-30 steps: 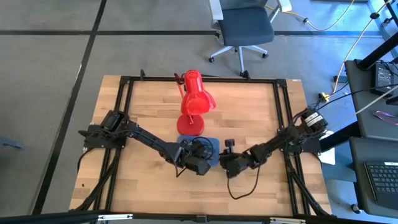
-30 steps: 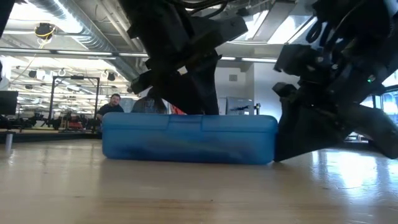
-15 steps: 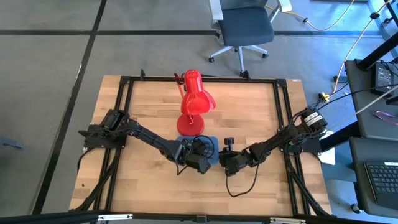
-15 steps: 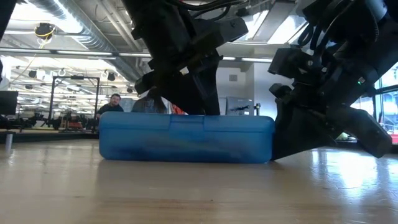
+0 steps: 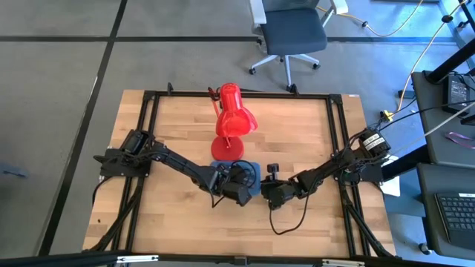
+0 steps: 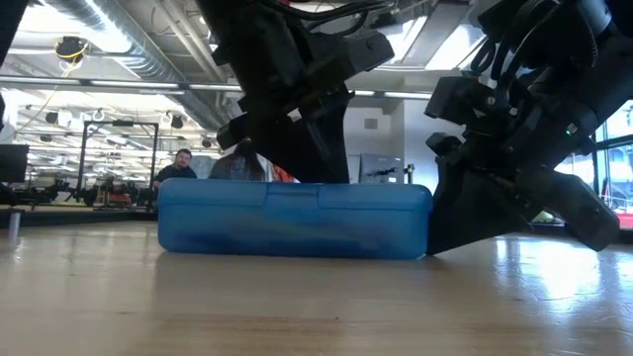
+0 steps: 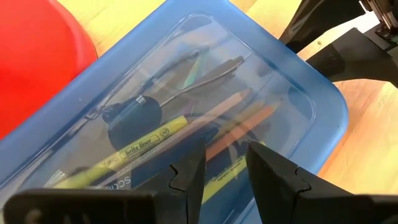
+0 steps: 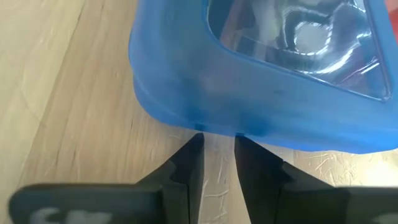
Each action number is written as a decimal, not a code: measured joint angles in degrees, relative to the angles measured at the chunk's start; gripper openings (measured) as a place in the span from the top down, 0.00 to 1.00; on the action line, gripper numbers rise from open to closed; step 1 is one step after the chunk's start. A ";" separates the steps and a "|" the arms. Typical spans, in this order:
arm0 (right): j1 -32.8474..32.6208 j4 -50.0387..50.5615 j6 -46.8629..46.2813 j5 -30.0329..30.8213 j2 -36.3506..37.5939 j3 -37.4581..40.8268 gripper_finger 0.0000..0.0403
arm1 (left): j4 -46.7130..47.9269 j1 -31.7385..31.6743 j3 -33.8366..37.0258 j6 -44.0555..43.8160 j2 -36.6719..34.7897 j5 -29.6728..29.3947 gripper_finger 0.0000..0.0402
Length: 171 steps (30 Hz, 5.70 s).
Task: Pick & place school supplies into a supply box
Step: Move the blue supply box to the center of the table, then return to Home Position
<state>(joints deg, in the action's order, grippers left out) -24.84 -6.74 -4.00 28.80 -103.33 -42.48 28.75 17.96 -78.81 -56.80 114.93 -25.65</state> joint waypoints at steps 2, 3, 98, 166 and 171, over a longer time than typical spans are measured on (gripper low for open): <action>0.00 -0.02 0.00 -0.01 0.00 0.00 0.76 | -0.06 0.00 0.00 0.16 0.00 -0.08 0.73; 0.00 -0.03 0.00 -0.01 0.00 0.00 0.76 | -0.09 0.00 0.00 0.40 0.00 -0.12 0.73; -14.35 2.49 -14.03 -2.78 50.85 26.73 0.76 | -45.39 0.59 49.78 25.91 -52.12 21.06 0.73; 3.27 2.61 1.47 5.89 103.25 41.52 0.76 | -30.08 -26.05 78.34 52.04 -114.45 23.65 0.73; 3.30 3.94 2.91 13.51 103.30 41.51 0.76 | -30.24 -26.05 78.34 52.04 -114.42 23.62 0.73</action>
<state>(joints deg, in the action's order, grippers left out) -21.54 -2.80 -1.10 42.30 -0.03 -0.97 -1.49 -8.10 -0.47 -4.75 0.51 -2.03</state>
